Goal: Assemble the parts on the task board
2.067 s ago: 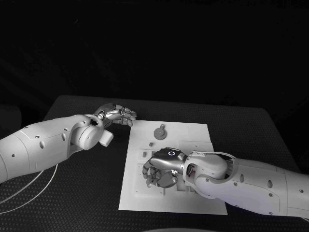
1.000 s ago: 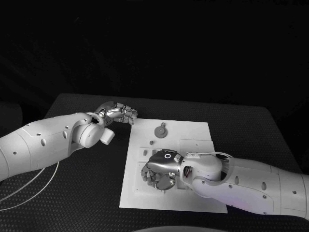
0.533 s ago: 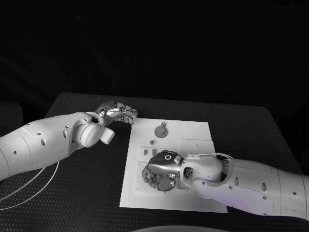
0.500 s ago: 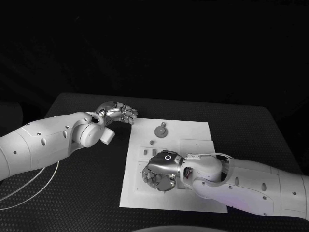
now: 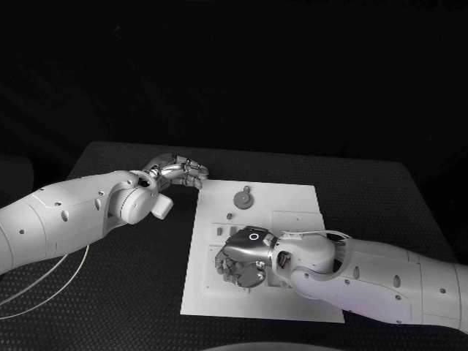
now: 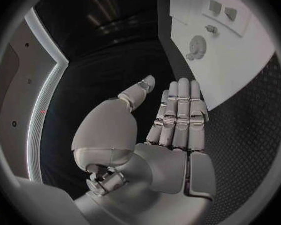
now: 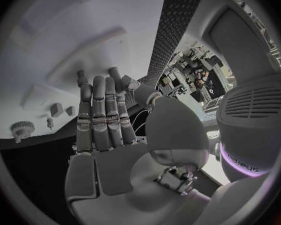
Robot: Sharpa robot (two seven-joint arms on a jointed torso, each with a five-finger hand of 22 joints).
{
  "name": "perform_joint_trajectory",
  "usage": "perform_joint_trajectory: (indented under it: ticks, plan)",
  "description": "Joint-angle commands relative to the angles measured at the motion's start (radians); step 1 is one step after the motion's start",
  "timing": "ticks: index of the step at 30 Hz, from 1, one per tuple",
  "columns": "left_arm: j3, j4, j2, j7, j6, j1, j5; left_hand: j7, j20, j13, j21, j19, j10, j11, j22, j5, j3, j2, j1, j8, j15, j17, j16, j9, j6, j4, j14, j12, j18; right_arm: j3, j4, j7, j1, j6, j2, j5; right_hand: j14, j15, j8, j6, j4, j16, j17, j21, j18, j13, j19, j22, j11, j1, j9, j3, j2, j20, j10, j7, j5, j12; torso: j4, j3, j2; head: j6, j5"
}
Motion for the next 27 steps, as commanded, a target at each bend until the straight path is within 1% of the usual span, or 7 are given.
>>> perform_joint_trajectory:
  ticks: [1, 2, 6, 12, 18, 24, 27]
  plan:
    - [0.001, 0.003, 0.001, 0.008, 0.015, 0.002, -0.001, 0.000, -0.001, 0.001, 0.002, 0.001, -0.005, -0.003, -0.002, 0.001, -0.006, -0.002, -0.002, 0.005, 0.000, 0.001, -0.005, 0.000, -0.007, -0.001, 0.008, -0.004, -0.010, -0.007, -0.012, -0.024, -0.007, 0.030, -0.003, 0.011, -0.020, 0.006, -0.022, -0.031, 0.003, -0.013, -0.002, -0.008, 0.008, -0.007, -0.020, 0.017, 0.024, -0.021, -0.020, -0.010, -0.041, 0.002, -0.038, 0.011, 0.004, -0.020, -0.0006, 0.0000, 0.000, -0.001, -0.001]
    - [0.001, 0.003, 0.001, 0.008, 0.015, 0.002, -0.001, 0.000, 0.000, 0.001, 0.002, 0.001, -0.006, -0.003, -0.002, 0.001, -0.006, -0.002, -0.002, 0.005, 0.000, 0.001, -0.005, -0.001, -0.007, -0.001, 0.008, -0.004, -0.010, -0.007, -0.011, -0.025, -0.007, 0.028, -0.004, 0.012, -0.026, 0.009, -0.027, -0.039, 0.004, -0.017, -0.002, -0.011, 0.007, -0.012, -0.026, 0.017, 0.033, -0.025, -0.023, -0.011, -0.051, 0.003, -0.056, 0.015, 0.004, -0.031, -0.0005, 0.0001, 0.000, -0.001, -0.001]
    - [0.001, 0.003, 0.001, 0.008, 0.015, 0.002, -0.001, 0.000, 0.000, 0.001, 0.002, 0.001, -0.006, -0.003, -0.002, 0.001, -0.006, -0.002, -0.003, 0.005, 0.000, 0.001, -0.005, -0.001, -0.007, -0.001, 0.008, -0.004, -0.010, -0.007, -0.011, -0.025, -0.007, 0.021, -0.004, 0.013, -0.033, 0.013, -0.035, -0.052, 0.012, -0.021, 0.000, -0.012, 0.006, -0.018, -0.034, 0.018, 0.044, -0.037, -0.028, -0.016, -0.076, 0.006, -0.076, 0.019, 0.004, -0.040, -0.0001, 0.0006, 0.000, -0.001, -0.001]
    - [0.001, 0.003, 0.000, 0.008, 0.015, 0.002, -0.001, 0.000, 0.000, 0.002, 0.002, 0.001, -0.006, -0.003, -0.002, 0.001, -0.007, -0.002, -0.003, 0.005, 0.000, 0.002, -0.006, -0.001, -0.007, -0.001, 0.008, -0.004, -0.010, -0.007, -0.007, -0.022, -0.007, 0.013, -0.009, 0.018, -0.034, 0.014, -0.037, -0.056, 0.015, -0.021, 0.002, -0.011, 0.006, -0.020, -0.037, 0.019, 0.046, -0.038, -0.029, -0.017, -0.085, 0.006, -0.082, 0.019, 0.004, -0.041, 0.0001, 0.0011, 0.000, -0.001, -0.002]
    - [0.001, 0.003, 0.001, 0.008, 0.015, 0.002, -0.001, 0.000, 0.000, 0.002, 0.002, 0.001, -0.006, -0.003, -0.002, 0.001, -0.007, -0.003, -0.003, 0.005, 0.000, 0.003, -0.006, -0.001, -0.007, -0.001, 0.008, -0.004, -0.010, -0.007, -0.004, -0.018, -0.007, 0.003, -0.011, 0.022, -0.033, 0.014, -0.037, -0.056, 0.016, -0.021, 0.003, -0.010, 0.007, -0.021, -0.038, 0.019, 0.047, -0.038, -0.030, -0.017, -0.089, 0.007, -0.085, 0.021, 0.004, -0.041, -0.0001, 0.0007, 0.000, -0.001, -0.002]
    - [0.001, 0.002, 0.000, 0.008, 0.014, 0.002, -0.001, 0.000, -0.001, 0.002, 0.002, 0.001, -0.006, -0.003, -0.002, 0.001, -0.007, -0.002, -0.003, 0.005, 0.000, 0.003, -0.006, -0.001, -0.007, -0.001, 0.008, -0.004, -0.010, -0.007, 0.008, -0.011, -0.007, -0.044, -0.027, 0.034, -0.032, 0.013, -0.037, -0.056, 0.017, -0.020, 0.005, -0.008, 0.007, -0.021, -0.037, 0.019, 0.047, -0.038, -0.030, -0.017, -0.093, 0.007, -0.085, 0.023, 0.004, -0.040, -0.0003, 0.0008, 0.000, 0.000, -0.003]
    - [0.001, 0.002, -0.002, 0.008, 0.014, 0.002, -0.001, 0.000, -0.001, 0.002, 0.002, 0.001, -0.006, -0.003, -0.002, 0.001, -0.007, -0.003, -0.003, 0.005, 0.000, 0.003, -0.007, -0.001, -0.007, -0.001, 0.008, -0.004, -0.010, -0.007, 0.026, -0.008, -0.006, -0.073, -0.047, 0.049, -0.029, 0.012, -0.037, -0.056, 0.019, -0.018, 0.008, -0.004, 0.008, -0.022, -0.035, 0.020, 0.047, -0.038, -0.030, -0.018, -0.101, 0.007, -0.087, 0.023, 0.004, -0.039, -0.0006, 0.0009, 0.000, 0.002, -0.004]
